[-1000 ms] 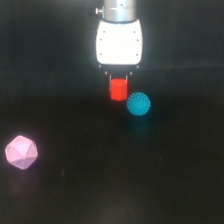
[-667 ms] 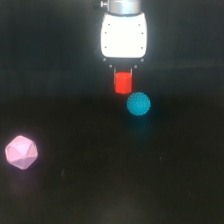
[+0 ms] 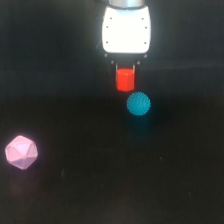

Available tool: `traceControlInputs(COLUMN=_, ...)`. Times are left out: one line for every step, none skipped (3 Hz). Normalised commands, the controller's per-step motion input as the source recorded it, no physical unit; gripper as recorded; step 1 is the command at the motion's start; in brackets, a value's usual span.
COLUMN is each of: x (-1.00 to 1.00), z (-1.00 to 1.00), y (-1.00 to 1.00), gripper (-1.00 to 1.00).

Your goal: Pick up the red object from the table

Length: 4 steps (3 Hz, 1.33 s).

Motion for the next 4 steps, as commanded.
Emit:
traceControlInputs(x=-0.23, z=0.23, y=-0.90, gripper=-0.92)
traceControlInputs(x=0.61, z=0.11, y=-1.00, gripper=-1.00)
traceControlInputs(x=-0.08, z=-0.79, y=-0.62, gripper=-0.40)
traceControlInputs(x=-0.31, z=-0.26, y=-0.24, gripper=-1.00)
